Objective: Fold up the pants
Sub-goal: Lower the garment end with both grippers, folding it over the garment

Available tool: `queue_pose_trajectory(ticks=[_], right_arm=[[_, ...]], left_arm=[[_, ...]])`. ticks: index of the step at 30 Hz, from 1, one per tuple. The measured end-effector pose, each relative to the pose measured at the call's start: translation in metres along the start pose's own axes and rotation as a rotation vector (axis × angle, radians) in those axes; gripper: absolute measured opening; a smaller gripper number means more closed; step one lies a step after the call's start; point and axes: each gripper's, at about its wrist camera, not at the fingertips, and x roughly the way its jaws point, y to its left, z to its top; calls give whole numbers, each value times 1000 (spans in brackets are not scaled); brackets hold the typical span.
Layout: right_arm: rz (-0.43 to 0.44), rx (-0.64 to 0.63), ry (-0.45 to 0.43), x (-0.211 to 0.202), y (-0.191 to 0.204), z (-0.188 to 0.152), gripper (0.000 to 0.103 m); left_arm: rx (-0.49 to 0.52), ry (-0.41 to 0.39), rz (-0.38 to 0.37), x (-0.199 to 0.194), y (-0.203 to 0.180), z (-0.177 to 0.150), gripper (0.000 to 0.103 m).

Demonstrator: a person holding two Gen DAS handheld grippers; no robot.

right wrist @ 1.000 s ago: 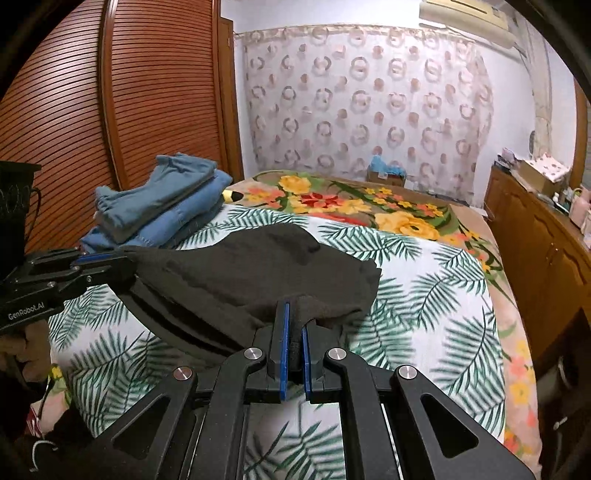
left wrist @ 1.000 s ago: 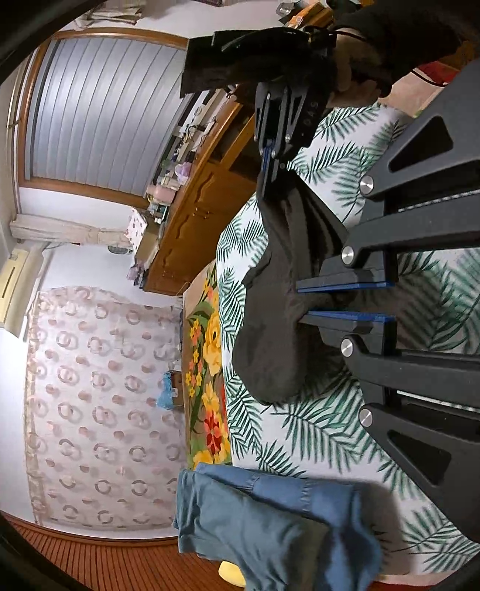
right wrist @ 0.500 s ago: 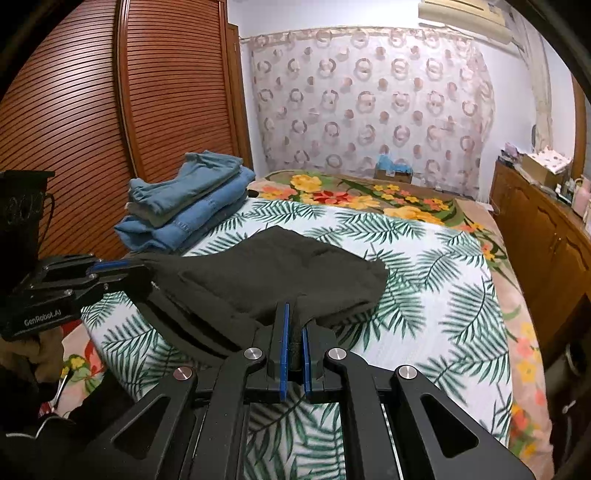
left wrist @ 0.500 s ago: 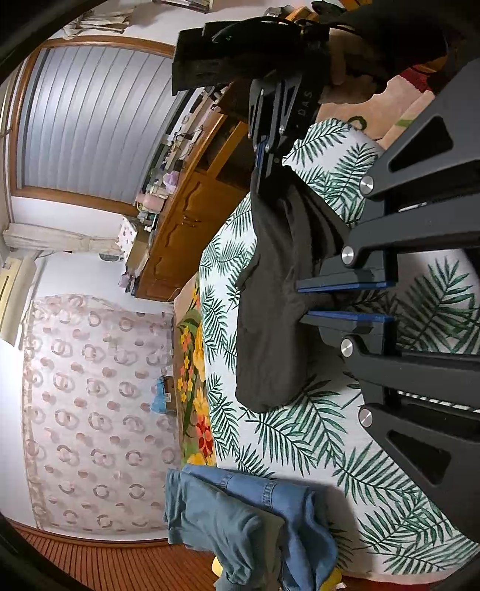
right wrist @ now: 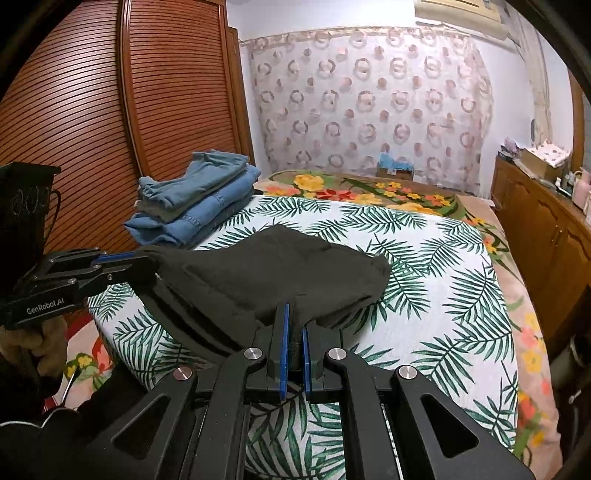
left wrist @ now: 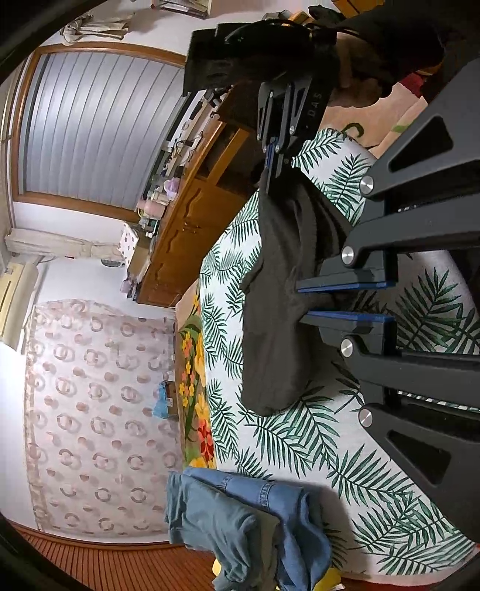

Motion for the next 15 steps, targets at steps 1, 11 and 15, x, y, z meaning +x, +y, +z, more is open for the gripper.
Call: queue_pose_trajectory(ticks=[1,11,15], right_arm=[[0,-2,-3,-2,0,0,6],[4,-8,-36,-22,1,-3,6],[0,-19,-40,-27,3,-5,6]], left_arm=[[2,-5,-1,-2,-1,1,10],[28,-37,-23,-19,-12,5,10],[30,-42,-33,-23,-14,6,10]])
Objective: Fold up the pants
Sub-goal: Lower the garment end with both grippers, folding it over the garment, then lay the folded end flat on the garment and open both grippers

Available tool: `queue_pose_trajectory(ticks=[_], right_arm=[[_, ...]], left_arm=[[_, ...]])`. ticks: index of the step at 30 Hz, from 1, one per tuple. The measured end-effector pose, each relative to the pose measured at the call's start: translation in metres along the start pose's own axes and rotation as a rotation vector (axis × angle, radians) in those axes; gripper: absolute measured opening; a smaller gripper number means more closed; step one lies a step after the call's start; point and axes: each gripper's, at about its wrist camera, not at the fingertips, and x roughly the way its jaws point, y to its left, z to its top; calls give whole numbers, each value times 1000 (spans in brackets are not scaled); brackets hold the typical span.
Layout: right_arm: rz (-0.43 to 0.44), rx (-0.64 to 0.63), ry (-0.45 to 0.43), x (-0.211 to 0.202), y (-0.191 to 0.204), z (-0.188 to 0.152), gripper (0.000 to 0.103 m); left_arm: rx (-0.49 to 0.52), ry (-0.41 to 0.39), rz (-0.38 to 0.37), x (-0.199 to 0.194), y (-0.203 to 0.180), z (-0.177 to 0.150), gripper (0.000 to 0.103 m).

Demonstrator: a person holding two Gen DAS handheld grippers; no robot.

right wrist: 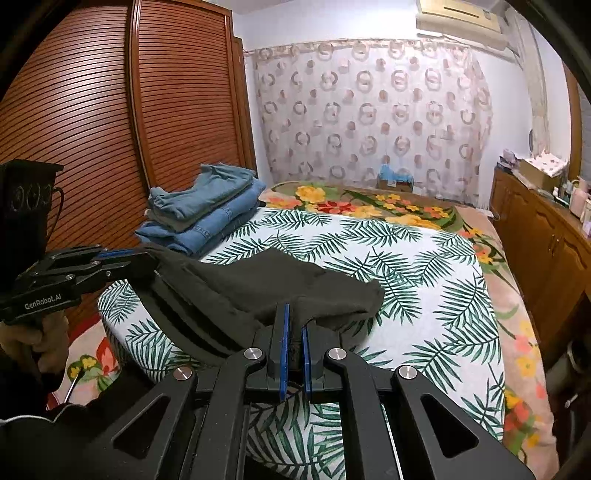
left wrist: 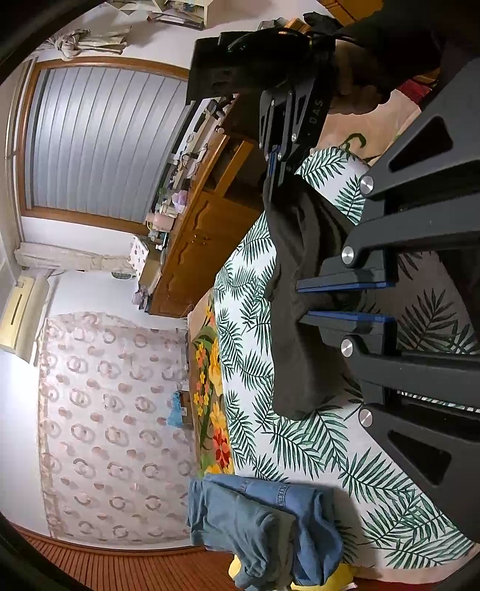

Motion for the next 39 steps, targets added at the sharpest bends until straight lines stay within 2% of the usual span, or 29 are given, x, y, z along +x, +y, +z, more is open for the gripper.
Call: queue_pose_trajectory(ticks=[13,22,34,39], right_arm=[[-2,-7,-8,-10,0,-6,6],[-7,22,41,10,-6,-8,6],[-15,42,91,38,-7,-12,6],[-16,43,99,52,-8,-8,6]], left_arm=[[-5,16,-4,-3,-2,-3,10],[-33,91,5,16,5,-18,10],[-63,151,19,39,20,-31,10],[-66,149,37,48,27,-29,10]])
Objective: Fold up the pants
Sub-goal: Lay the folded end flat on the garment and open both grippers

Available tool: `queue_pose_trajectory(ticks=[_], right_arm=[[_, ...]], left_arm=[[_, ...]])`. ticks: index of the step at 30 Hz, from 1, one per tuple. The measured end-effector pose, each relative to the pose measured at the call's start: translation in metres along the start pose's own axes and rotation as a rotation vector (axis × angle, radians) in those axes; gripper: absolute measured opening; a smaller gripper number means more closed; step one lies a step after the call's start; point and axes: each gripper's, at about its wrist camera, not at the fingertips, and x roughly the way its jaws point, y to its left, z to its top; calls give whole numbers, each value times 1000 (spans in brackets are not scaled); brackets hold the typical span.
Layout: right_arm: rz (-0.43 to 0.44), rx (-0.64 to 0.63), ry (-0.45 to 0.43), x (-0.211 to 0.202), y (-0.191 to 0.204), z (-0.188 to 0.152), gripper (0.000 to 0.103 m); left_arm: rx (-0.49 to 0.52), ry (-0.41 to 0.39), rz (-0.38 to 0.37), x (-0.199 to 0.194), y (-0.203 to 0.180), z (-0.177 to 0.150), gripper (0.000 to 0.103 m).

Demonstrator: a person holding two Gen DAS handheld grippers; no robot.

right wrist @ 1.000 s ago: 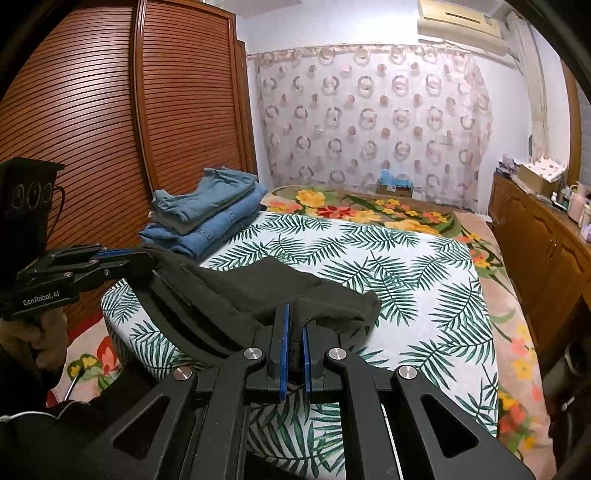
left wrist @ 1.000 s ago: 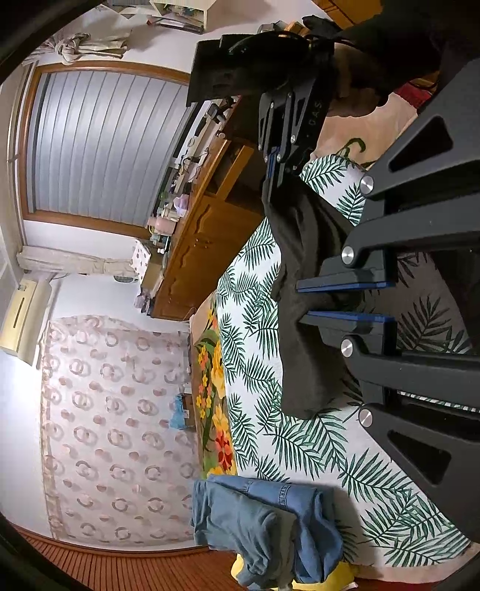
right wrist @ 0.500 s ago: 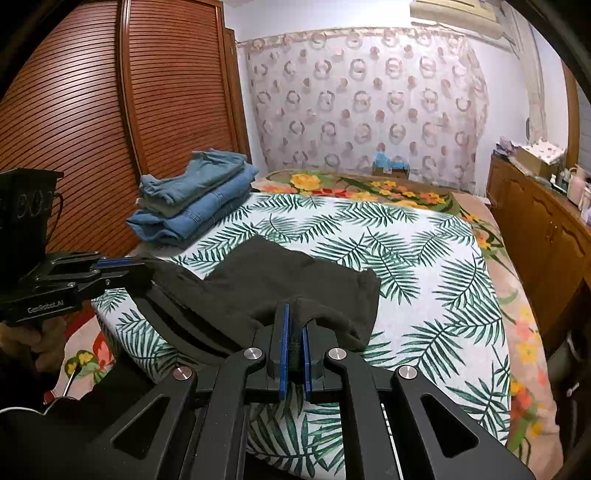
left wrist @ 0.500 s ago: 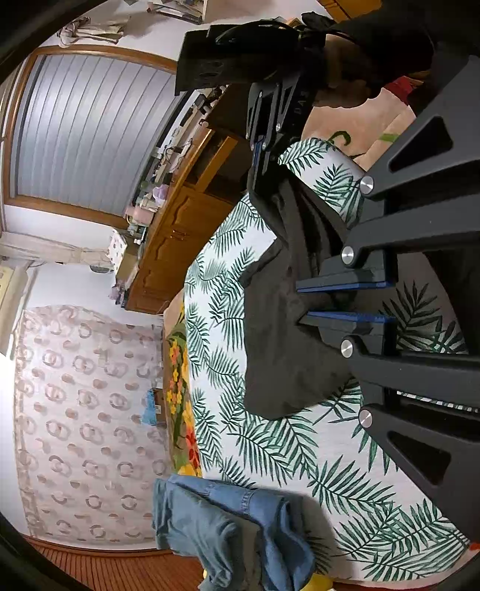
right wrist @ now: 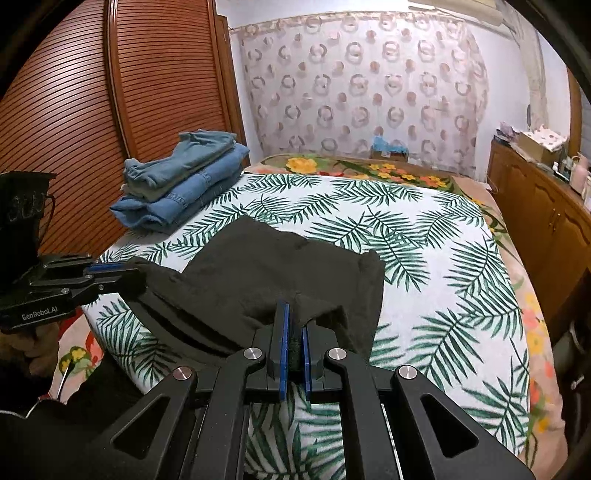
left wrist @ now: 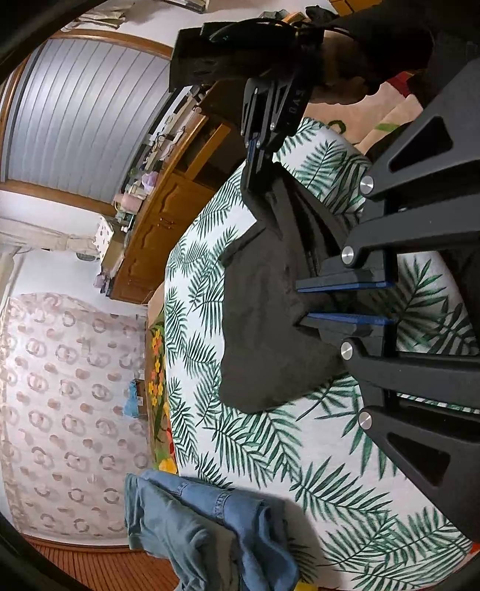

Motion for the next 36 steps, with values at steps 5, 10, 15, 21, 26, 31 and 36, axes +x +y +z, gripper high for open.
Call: queue_pose_trajectory(ticks=[5,10,15,21,26,31,36], right_arm=[[-8,2,-12,13,-4,15,6],[-22,-5,-12,29,-4,24,6],[-28,0,-4,42,-8,27,6],[-31,1,45,61,-10,22,6],[-35,-4,54,71,-11,26,6],[-19,-13,60,77,-10,30,6],[-34,0,27,75,-14,39,6]], left_arm=[[1,-11,20,7,6,11,10],[7,-26,33,14,10,23,10],[5,-26,49,24,16,29,10],[-25,10,82,42,27,21,12],[-30,13,87,44,29,18,18],[-3,18,73,48,31,19,16],[-11,0,60,49,36,33,13]])
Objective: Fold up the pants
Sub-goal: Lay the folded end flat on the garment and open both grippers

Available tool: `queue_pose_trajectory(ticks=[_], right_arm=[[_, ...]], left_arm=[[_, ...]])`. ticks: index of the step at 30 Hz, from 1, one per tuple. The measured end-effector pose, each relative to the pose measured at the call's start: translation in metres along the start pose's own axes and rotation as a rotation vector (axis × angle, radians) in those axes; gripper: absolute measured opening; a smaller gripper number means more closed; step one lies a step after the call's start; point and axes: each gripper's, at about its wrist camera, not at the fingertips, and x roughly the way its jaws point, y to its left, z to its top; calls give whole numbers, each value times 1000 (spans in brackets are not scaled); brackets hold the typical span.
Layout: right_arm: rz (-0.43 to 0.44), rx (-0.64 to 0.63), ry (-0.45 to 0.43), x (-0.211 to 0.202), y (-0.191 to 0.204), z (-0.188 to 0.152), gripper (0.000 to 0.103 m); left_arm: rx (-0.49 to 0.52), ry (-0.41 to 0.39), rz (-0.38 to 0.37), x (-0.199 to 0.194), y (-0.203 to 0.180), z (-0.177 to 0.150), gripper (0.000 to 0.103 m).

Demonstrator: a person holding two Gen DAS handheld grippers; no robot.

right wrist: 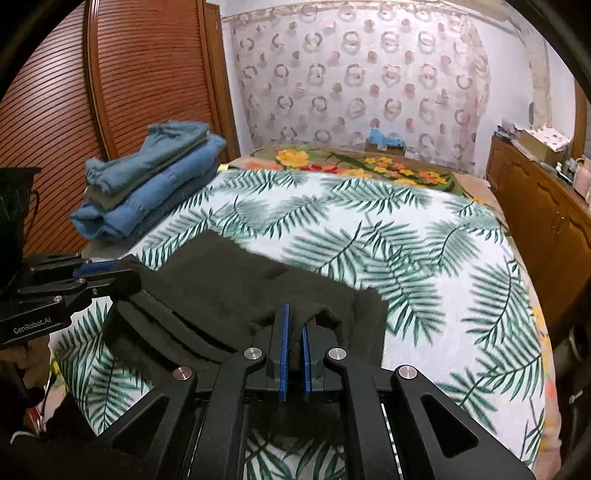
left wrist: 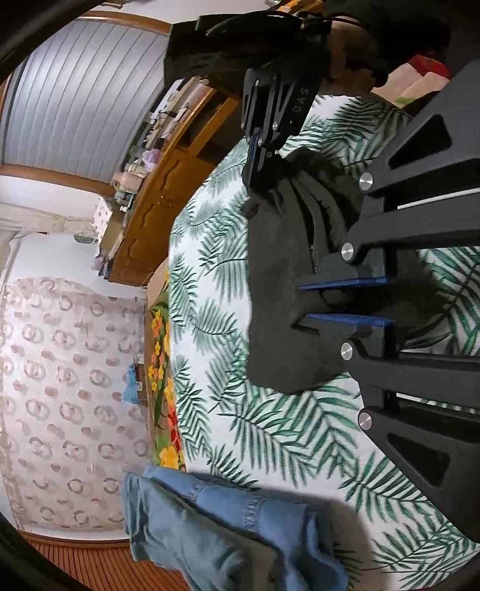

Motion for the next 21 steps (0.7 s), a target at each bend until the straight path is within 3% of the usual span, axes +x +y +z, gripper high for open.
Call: queue_pose_trajectory(ticks=[7,13,16,19,21], right_arm=[[-19,23,-28,5,-10,15,6],[-29,26,-1,21,-15,15,6],[-25,34,13,24,-16,14,6],[-19,43,18,25,-18,14,6],[-20,44,25,26,-19,15,8]], left_arm=[[7,-26,17,5,1,22,13],[-9,-37,7,6,1,20,13],[-5,-23,23,8,1,17,23],[-4,-28,31,6,2,14,48],[-3,-33,12,2,3,12,49]])
